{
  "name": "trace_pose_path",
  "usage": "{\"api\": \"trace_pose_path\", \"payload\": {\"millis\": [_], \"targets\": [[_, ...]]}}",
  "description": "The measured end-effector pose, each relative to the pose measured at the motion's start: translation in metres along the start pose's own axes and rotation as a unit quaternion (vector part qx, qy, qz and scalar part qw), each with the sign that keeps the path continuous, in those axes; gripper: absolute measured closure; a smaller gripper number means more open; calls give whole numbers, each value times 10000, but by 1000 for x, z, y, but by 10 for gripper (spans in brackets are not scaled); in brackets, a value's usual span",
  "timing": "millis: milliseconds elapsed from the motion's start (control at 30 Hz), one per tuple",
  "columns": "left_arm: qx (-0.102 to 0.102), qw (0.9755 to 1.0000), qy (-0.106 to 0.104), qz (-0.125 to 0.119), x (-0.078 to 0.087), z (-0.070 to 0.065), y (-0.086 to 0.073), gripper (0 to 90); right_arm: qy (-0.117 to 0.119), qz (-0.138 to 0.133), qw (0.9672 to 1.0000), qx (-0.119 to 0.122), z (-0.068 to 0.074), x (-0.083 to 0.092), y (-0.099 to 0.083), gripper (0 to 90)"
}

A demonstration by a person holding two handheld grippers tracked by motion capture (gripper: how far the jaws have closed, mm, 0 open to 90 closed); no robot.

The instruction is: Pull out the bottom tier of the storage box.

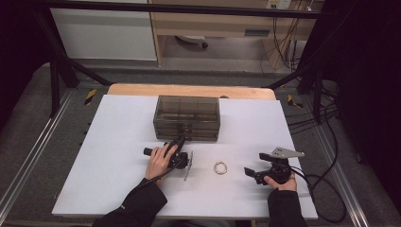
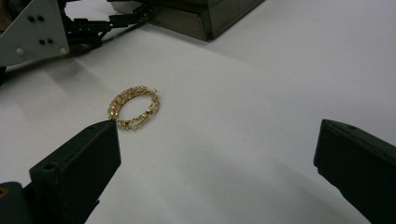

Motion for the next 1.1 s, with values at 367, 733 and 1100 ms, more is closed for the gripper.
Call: {"api": "trace_pose_path", "payload": {"millis": [367, 733, 1100], "targets": [[-18, 10000, 0, -26, 3, 0, 1, 685, -2, -8, 10000, 4, 0, 0, 0, 10], [-37, 10000, -11, -36, 8, -1, 2, 685, -3, 2, 10000, 3, 0, 0, 0, 10], [2, 10000, -26, -63, 12, -2, 2, 685, -4, 2, 10000, 3, 0, 0, 0, 10]]}}
Point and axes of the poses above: each handheld gripper's, and its own axes: x roughly backward along the jaws, y roughly out of its top, z roughly to its left, the point moved 6 cm from there along -x, roughly forward along the jaws, and after that the axes turned 9 degrees about y, right-handed, at the moved point
